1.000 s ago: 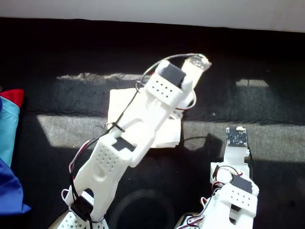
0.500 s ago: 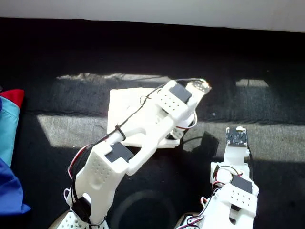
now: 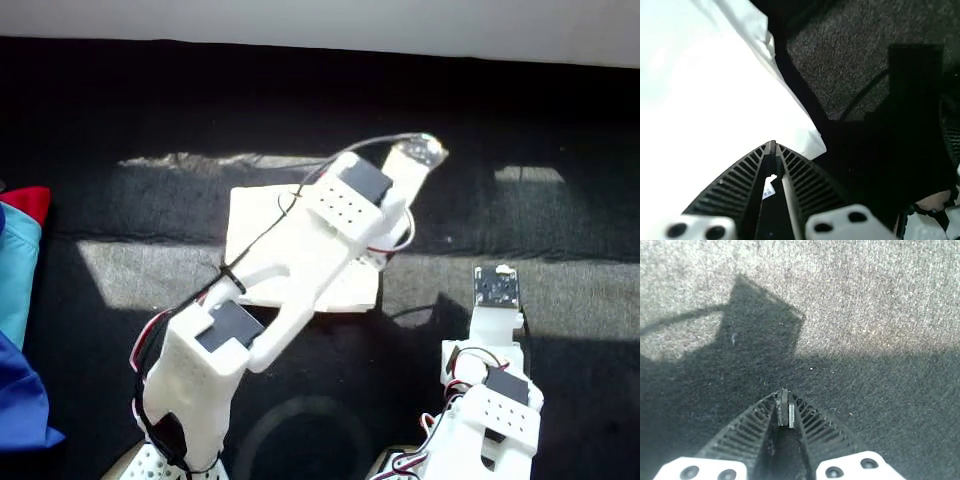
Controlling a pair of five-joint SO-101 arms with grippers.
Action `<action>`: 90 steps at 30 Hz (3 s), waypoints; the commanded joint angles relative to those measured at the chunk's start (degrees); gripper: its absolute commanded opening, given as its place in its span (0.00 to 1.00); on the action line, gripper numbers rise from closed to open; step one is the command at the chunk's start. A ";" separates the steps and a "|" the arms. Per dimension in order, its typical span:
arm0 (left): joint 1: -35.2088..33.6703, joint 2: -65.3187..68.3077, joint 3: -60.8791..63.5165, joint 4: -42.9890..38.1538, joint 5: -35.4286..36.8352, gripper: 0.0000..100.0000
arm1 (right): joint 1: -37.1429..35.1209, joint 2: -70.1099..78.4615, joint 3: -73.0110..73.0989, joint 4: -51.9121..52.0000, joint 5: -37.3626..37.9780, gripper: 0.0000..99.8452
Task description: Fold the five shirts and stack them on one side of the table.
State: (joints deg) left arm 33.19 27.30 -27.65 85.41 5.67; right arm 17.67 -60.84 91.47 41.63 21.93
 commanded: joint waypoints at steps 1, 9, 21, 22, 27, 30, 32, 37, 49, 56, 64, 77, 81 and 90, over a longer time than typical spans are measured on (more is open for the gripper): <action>-4.79 -4.09 -5.93 -1.14 0.09 0.01 | 0.40 -0.13 1.10 -0.84 0.26 0.01; -6.99 6.46 -6.64 -14.07 0.44 0.01 | 0.22 -0.13 1.10 -0.84 0.26 0.01; -7.25 14.37 -6.64 -29.98 0.53 0.01 | 0.22 -0.13 1.10 -0.84 0.26 0.01; -7.16 15.43 -6.64 -30.24 0.53 0.01 | 0.22 -0.13 1.10 -0.84 0.26 0.01; -6.81 20.35 -10.15 -29.98 0.44 0.02 | 0.22 -0.13 1.10 -0.84 0.26 0.01; -7.16 22.46 -14.90 -28.31 0.44 0.06 | 0.22 -0.13 1.10 -0.84 0.26 0.01; -7.25 22.55 -18.68 -25.05 0.44 0.07 | 0.22 -0.13 1.10 -0.84 0.26 0.01; -7.25 22.55 -30.11 -13.80 0.44 0.07 | 0.22 -0.13 1.10 -0.84 0.26 0.01; -11.12 22.20 -57.54 16.70 0.18 0.07 | -0.75 0.31 -14.20 9.80 -4.57 0.03; -18.59 9.45 -48.48 16.79 -2.11 0.07 | -10.51 0.40 -36.62 23.25 -6.59 0.12; -27.21 -20.44 -13.85 16.70 -9.93 0.07 | -18.51 3.30 -46.37 24.31 -15.03 0.12; -45.41 -48.92 36.35 7.12 -11.78 0.07 | -34.07 42.68 -74.33 30.55 -30.77 0.25; -46.64 -54.55 41.54 3.87 -11.78 0.07 | -36.18 56.22 -84.97 33.10 -37.45 0.25; -46.64 -60.35 49.63 0.18 -12.31 0.07 | -38.20 76.35 -101.93 36.62 -46.86 0.25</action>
State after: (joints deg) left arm -12.88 -31.25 20.79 86.81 -5.85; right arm -19.43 13.01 -4.35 76.62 -22.73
